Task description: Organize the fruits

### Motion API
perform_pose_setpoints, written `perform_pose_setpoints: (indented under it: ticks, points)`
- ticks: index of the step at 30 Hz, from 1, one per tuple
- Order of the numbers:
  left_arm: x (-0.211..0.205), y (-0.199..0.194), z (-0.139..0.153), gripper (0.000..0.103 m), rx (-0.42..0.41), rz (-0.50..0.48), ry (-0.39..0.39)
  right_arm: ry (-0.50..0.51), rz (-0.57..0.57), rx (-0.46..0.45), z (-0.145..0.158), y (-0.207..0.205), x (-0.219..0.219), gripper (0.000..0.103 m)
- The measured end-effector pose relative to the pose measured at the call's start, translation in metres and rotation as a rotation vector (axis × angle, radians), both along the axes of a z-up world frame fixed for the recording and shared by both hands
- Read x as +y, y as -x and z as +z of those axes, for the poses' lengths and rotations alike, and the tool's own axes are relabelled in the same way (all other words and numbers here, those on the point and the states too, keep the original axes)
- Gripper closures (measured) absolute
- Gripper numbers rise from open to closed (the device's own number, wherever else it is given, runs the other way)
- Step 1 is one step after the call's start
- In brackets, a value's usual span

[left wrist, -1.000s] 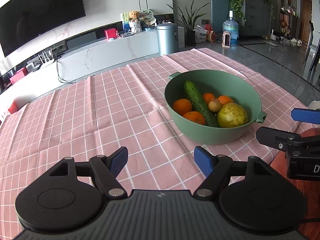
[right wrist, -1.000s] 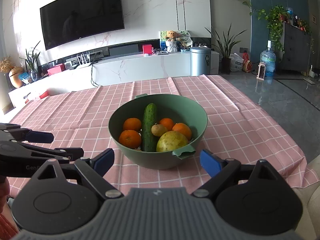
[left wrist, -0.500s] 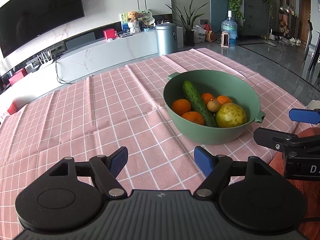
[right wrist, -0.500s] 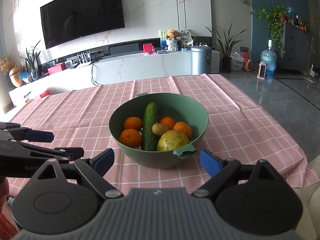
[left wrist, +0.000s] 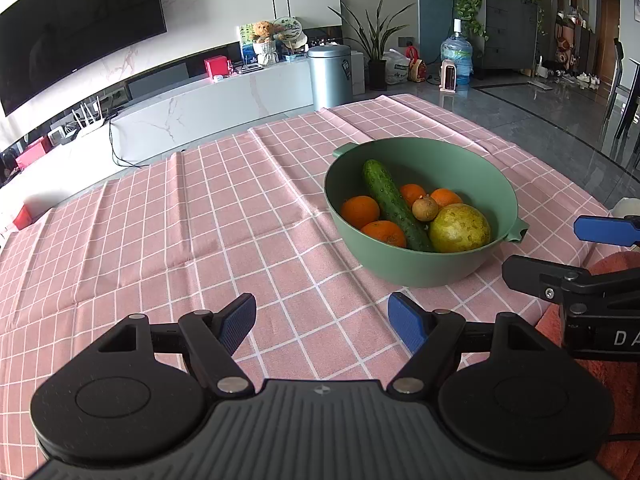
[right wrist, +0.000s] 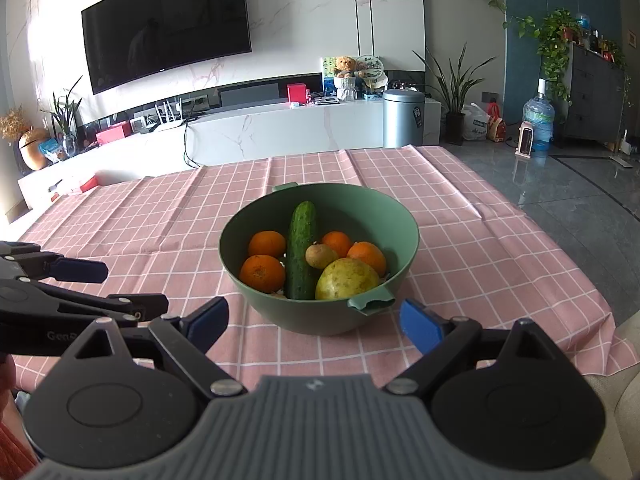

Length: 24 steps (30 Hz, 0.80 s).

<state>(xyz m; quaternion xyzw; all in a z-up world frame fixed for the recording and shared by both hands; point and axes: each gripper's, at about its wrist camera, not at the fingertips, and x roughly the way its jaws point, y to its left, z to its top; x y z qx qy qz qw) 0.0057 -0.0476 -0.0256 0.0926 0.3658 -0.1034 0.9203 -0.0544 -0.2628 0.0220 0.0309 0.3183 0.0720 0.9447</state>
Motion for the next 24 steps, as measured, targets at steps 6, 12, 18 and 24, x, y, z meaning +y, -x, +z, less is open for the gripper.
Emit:
perform_pose_setpoints:
  ticks: [6,12,18,24]
  points:
    - [-0.0026,0.0022,0.0008,0.015,-0.001,-0.012,-0.004,0.000,0.000,-0.002,0.0000,-0.0002,-0.0001,0.014]
    - [-0.0034,0.0028,0.0007,0.015,0.000,-0.015,-0.009,-0.005,0.001,-0.005,0.0004,0.0006,-0.0018,0.014]
    - [-0.0048,0.0035,0.0004,0.015,0.010,-0.022,-0.012,-0.011,0.001,-0.007,0.0007,0.0024,-0.0040,0.014]
    - [-0.0046,0.0045,0.0010,0.015,0.014,-0.022,-0.007,-0.010,0.001,-0.008,0.0009,0.0030,-0.0044,0.014]
